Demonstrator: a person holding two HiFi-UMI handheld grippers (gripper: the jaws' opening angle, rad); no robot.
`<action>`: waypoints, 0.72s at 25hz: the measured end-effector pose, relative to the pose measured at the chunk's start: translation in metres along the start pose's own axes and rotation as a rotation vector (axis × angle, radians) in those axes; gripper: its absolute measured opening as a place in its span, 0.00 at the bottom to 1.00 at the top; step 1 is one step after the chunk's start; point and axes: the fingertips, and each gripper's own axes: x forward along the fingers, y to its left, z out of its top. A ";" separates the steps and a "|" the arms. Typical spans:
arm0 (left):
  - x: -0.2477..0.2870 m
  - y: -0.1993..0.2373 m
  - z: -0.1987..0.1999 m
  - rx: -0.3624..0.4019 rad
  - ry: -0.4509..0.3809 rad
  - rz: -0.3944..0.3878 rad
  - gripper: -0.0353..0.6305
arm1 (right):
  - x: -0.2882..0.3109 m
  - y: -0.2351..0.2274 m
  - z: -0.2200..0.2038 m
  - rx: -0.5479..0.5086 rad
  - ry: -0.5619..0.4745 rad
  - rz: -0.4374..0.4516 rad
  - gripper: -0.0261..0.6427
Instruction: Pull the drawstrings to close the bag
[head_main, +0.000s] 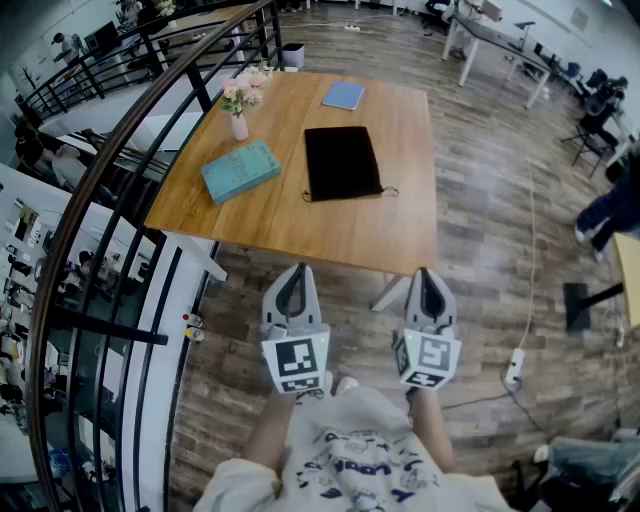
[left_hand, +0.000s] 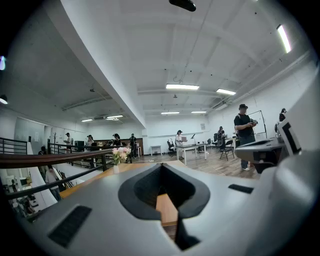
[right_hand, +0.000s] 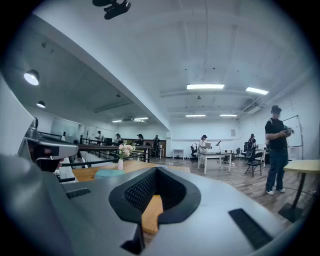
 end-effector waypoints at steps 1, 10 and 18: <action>0.000 0.000 0.000 0.002 0.000 0.000 0.06 | 0.000 -0.001 -0.001 -0.003 0.003 -0.003 0.04; 0.000 -0.004 -0.004 0.003 0.005 0.011 0.06 | -0.001 -0.009 -0.004 -0.016 0.012 -0.015 0.04; -0.003 -0.002 -0.012 -0.004 0.022 0.059 0.06 | 0.007 -0.008 -0.011 -0.010 0.004 0.018 0.04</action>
